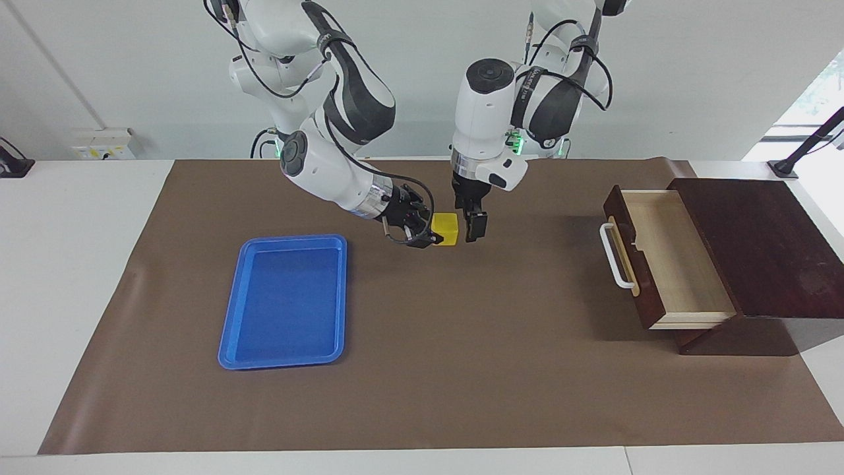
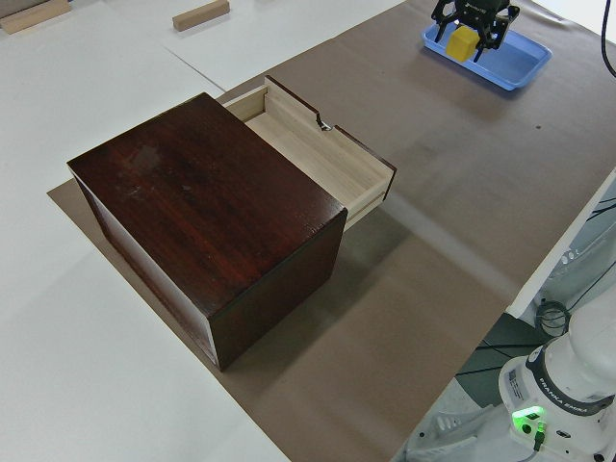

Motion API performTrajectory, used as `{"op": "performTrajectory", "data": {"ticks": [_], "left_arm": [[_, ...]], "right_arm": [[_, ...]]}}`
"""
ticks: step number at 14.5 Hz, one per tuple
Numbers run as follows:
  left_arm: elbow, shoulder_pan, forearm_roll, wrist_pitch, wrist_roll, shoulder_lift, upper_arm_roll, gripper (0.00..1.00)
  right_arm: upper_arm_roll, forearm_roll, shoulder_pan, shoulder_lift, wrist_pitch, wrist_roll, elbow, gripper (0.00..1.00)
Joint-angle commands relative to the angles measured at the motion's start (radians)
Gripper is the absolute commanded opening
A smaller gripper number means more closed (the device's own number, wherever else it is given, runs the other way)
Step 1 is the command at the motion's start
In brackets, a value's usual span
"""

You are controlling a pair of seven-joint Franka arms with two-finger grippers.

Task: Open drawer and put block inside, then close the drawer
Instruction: 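Carry the block with the right gripper while the left gripper meets it, then close the left gripper on the block and open the right gripper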

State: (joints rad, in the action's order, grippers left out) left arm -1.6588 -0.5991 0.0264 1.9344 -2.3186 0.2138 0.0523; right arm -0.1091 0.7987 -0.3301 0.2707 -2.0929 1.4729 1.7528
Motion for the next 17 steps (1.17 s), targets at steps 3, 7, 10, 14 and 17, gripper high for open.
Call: {"op": "performTrajectory", "data": {"ticks": [3,7,10,14,17], "left_arm": [[0.036,-0.036,-0.003,0.015,-0.013,0.029,-0.012,1.00],[0.031,-0.054,0.000,0.044,-0.013,0.029,-0.012,1.00],[0.025,-0.056,-0.003,0.041,-0.013,0.027,-0.012,0.76],[0.021,-0.053,0.000,0.037,-0.012,0.025,-0.012,0.00],[0.024,-0.051,0.000,0.031,-0.007,0.025,-0.012,0.00]], "right_arm": [[0.000,-0.015,-0.003,0.001,-0.013,0.024,-0.002,0.00],[0.000,-0.015,-0.001,0.001,-0.013,0.026,-0.006,0.00],[0.000,-0.015,-0.001,0.001,-0.010,0.024,-0.007,0.00],[0.000,-0.015,0.000,0.002,-0.006,0.024,-0.009,0.00],[0.000,-0.015,0.002,0.002,-0.003,0.024,-0.010,0.00]]}}
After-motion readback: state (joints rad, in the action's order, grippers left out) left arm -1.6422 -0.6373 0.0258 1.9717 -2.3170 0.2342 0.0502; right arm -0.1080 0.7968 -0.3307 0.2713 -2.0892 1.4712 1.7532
